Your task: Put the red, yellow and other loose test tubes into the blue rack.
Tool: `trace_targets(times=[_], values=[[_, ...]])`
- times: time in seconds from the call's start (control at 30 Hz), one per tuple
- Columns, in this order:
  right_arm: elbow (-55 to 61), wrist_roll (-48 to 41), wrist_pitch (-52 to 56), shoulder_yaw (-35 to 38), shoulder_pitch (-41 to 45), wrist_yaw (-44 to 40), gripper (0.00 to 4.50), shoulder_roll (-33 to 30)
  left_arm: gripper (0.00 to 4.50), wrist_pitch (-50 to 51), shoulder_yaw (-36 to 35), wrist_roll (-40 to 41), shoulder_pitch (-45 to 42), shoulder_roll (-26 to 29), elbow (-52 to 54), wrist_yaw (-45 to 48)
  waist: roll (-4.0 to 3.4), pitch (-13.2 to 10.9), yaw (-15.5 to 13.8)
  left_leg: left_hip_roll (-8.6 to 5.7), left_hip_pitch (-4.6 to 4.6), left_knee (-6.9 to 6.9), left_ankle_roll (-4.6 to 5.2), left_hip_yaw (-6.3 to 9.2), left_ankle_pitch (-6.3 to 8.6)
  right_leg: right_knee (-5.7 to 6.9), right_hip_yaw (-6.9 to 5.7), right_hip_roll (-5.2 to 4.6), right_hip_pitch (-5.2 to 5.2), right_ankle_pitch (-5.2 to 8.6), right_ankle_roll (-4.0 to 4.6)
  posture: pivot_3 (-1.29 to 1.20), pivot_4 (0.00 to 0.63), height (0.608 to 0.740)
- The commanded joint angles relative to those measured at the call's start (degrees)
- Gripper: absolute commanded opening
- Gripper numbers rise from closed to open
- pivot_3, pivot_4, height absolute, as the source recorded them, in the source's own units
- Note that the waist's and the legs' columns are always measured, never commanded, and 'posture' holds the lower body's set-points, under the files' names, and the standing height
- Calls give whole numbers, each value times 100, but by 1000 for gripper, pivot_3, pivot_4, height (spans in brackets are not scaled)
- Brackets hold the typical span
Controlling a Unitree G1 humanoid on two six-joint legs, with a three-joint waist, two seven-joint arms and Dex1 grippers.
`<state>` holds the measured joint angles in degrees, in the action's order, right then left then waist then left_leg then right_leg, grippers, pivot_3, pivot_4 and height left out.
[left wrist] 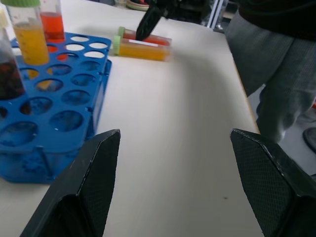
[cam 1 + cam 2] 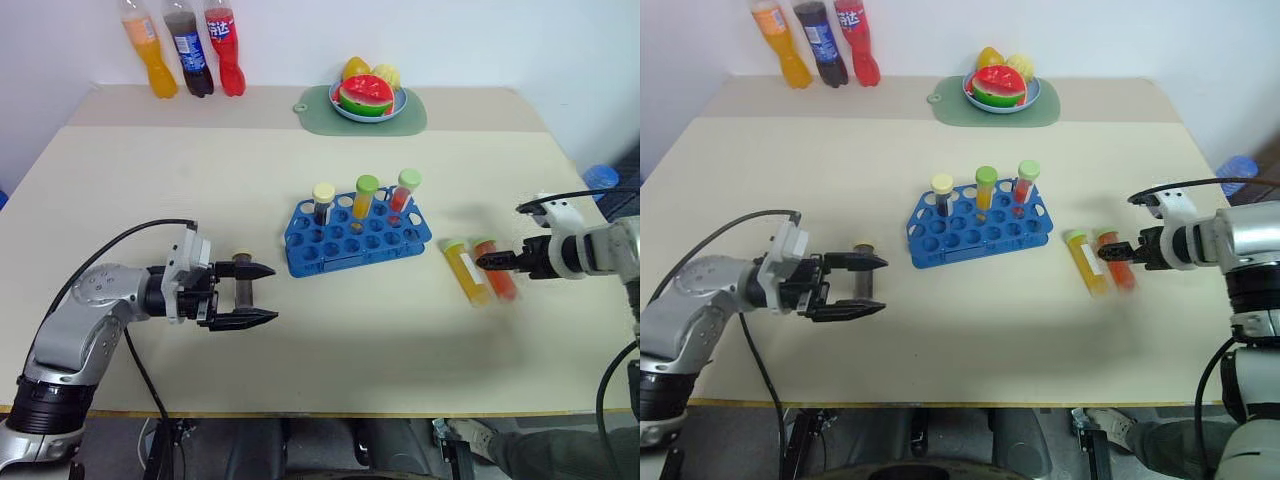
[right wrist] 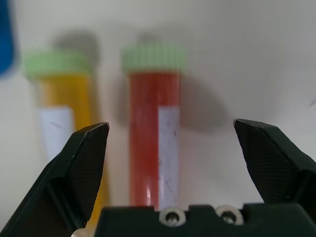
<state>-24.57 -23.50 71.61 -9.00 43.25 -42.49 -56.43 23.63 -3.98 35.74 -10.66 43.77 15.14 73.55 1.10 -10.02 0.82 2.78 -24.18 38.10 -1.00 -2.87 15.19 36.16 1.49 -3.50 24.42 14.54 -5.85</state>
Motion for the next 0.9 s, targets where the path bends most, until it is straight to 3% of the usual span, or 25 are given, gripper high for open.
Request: trace_targets(times=[0.03,0.17,0.2,0.3,0.37,0.47,0.57,0.7,0.9], values=[[-315,299,-304,-269,127,-364,3196,81,3722,85,-220,155,117,91,286,-126,0,0,3,0,0,1,0,-1,0,0,0,0,0,0,0,0,150,740],[-405,585,-607,-318,191,-532,994,78,3722,121,-229,187,153,109,321,-186,0,0,14,3,2,1,0,0,0,2,0,5,0,0,0,0,150,740],[-325,636,-722,-242,154,-533,855,13,3722,121,-226,195,146,105,320,-201,0,0,13,3,2,1,0,0,0,2,0,5,0,0,0,0,150,740],[60,696,-1175,133,-114,-480,855,-166,3722,113,-206,208,96,63,288,-248,0,0,2,3,1,2,0,-1,0,3,1,4,0,-1,-2,0,150,740],[612,523,-1605,807,-541,-335,855,-169,3722,57,-174,173,43,10,237,-283,-1,0,-16,3,0,2,0,-1,0,3,1,4,0,-1,-2,0,150,740],[1773,40,-2306,2253,-1378,-66,855,270,3722,-22,-112,113,-42,-72,135,-306,-4,-1,-35,0,-7,3,-1,4,0,4,-1,4,0,-3,-7,0,150,740],[3100,212,-3439,2964,-2411,347,855,788,3722,-267,5,-73,-148,-145,-114,-181,-3,2,-35,1,-6,1,-1,7,-1,6,-2,7,0,-7,-15,0,150,740],[3997,255,-4506,3114,-3063,763,855,1721,3722,-490,172,-219,-468,-322,-540,-103,-5,3,-11,4,0,2,-2,10,-1,11,-2,15,0,-7,-16,0,150,740],[4377,543,-5374,2319,-2982,1349,855,2873,3722,-732,355,-363,-904,-544,-973,64,-10,4,16,5,5,8,-6,9,-4,18,2,18,-2,-8,-14,0,150,740]])
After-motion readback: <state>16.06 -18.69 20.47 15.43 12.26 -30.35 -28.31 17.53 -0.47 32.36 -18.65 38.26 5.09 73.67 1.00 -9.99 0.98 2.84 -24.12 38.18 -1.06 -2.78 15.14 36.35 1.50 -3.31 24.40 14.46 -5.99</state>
